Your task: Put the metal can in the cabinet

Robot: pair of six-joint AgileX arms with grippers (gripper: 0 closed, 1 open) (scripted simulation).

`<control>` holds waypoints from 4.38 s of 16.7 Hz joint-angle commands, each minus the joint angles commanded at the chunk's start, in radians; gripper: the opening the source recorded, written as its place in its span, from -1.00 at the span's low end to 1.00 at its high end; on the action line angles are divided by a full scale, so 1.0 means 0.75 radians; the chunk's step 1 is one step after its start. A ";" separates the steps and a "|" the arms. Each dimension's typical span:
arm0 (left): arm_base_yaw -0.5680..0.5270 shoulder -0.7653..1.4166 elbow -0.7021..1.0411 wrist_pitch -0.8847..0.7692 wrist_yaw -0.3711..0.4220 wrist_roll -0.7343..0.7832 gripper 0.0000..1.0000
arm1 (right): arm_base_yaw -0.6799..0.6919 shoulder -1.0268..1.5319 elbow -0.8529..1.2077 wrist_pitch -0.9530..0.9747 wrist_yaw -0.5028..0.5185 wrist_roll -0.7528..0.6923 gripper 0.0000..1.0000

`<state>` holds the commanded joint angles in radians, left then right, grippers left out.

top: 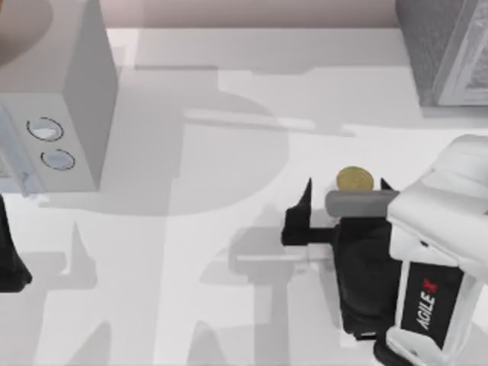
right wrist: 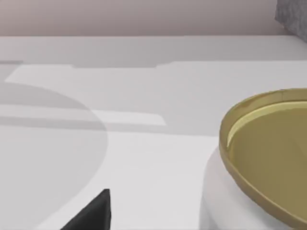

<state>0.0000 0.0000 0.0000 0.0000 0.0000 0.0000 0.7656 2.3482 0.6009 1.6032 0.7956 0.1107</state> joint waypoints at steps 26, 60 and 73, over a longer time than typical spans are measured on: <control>0.000 0.000 0.000 0.000 0.000 0.000 1.00 | 0.003 -0.050 0.004 -0.046 -0.002 0.002 -1.00; 0.000 0.000 0.000 0.000 0.000 0.000 1.00 | -0.515 -2.033 -0.355 -1.552 -0.524 -0.062 -1.00; 0.000 0.000 0.000 0.000 0.000 0.000 1.00 | -1.018 -3.125 -0.798 -2.134 -1.058 -0.147 -1.00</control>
<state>0.0000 0.0000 0.0000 0.0000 0.0000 0.0000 0.0021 0.0043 0.0021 0.0026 0.0023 0.0005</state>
